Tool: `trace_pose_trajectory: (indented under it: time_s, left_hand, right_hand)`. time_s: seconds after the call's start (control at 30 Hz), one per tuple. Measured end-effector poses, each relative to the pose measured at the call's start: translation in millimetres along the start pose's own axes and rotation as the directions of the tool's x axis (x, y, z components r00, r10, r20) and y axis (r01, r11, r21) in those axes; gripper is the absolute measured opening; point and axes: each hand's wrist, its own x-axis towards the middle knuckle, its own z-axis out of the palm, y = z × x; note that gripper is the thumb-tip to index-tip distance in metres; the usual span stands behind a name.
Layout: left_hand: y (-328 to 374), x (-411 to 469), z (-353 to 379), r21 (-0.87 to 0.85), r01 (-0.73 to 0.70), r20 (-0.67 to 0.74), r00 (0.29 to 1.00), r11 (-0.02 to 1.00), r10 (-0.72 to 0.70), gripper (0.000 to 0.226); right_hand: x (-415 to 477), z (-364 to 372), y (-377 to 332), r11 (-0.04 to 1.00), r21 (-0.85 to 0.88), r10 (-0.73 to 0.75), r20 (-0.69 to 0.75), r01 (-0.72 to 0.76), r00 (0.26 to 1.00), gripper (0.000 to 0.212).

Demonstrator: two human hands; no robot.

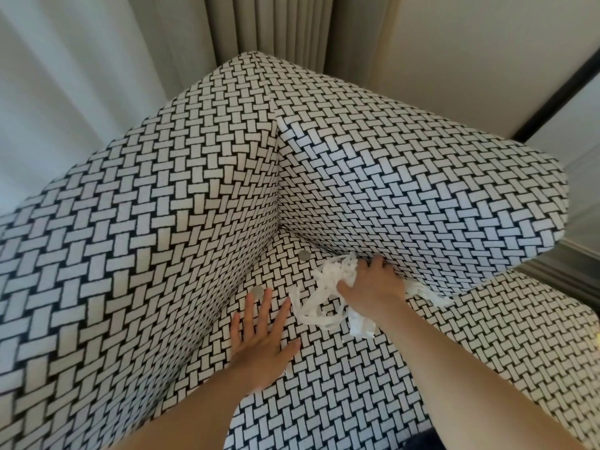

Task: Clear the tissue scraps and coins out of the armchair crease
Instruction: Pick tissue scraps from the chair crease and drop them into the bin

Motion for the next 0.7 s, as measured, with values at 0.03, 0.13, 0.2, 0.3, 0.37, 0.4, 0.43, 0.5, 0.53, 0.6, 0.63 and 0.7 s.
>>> trace_pose_trajectory:
  time_s: [0.03,0.13,0.2,0.3,0.37,0.4,0.43,0.5,0.53,0.6,0.63,0.7]
  left_hand:
    - [-0.2,0.1,0.0,0.000,0.002,0.002,1.000,1.000,-0.002,0.068]
    - [0.5,-0.8,0.3,-0.008,0.000,0.003,1.000,1.000,0.000,0.067]
    - [0.4,-0.8,0.4,-0.013,-0.003,0.002,1.000,1.000,0.003,0.067]
    - [0.0,-0.6,0.9,0.001,-0.005,-0.007,1.000,1.000,0.005,0.067]
    - [-0.3,-0.2,1.3,-0.004,-0.003,-0.010,1.000,1.000,0.003,0.068]
    - [-0.2,-0.1,1.2,-0.006,-0.002,-0.009,1.000,1.000,0.002,0.068]
    - [-0.1,-0.1,1.0,-0.009,-0.002,-0.007,1.000,1.000,0.002,0.068]
    - [0.6,0.0,1.1,-0.010,0.000,-0.006,1.000,1.000,0.000,0.068]
    - [0.6,-0.1,0.9,-0.010,0.003,-0.005,1.000,1.000,-0.003,0.068]
    - [0.6,-0.6,0.8,-0.013,0.005,0.000,1.000,1.000,-0.005,0.068]
    - [1.4,-0.5,0.9,-0.014,0.003,-0.001,1.000,1.000,-0.003,0.068]
    - [0.2,-0.9,1.0,-0.015,0.008,-0.007,1.000,1.000,-0.008,0.069]
  right_hand:
    - [-1.1,2.0,1.2,1.000,0.007,-0.004,-0.033,0.004,0.999,0.073]
    - [-6.0,9.2,6.4,0.999,0.023,-0.029,-0.135,0.033,0.990,0.069]
    - [-8.9,12.8,10.0,0.998,0.033,-0.043,-0.172,0.050,0.984,0.066]
    - [-11.7,15.4,17.0,0.996,0.055,-0.061,-0.234,0.076,0.970,0.063]
    - [-14.2,17.3,20.3,0.993,0.061,-0.079,-0.274,0.099,0.958,0.059]
    - [-15.9,18.7,21.5,0.992,0.061,-0.087,-0.288,0.110,0.954,0.057]
    - [-17.6,20.2,22.2,0.991,0.065,-0.094,-0.299,0.119,0.950,0.056]
    - [-20.5,23.6,24.1,0.989,0.069,-0.102,-0.317,0.130,0.943,0.053]
    - [-21.6,25.0,24.8,0.989,0.068,-0.104,-0.322,0.132,0.941,0.051]
    - [-24.5,27.5,25.7,0.989,0.066,-0.105,-0.338,0.135,0.935,0.048]
    - [-26.7,28.3,27.1,0.988,0.067,-0.106,-0.344,0.137,0.933,0.046]
    - [-30.1,30.7,26.6,0.988,0.065,-0.108,-0.371,0.141,0.922,0.045]
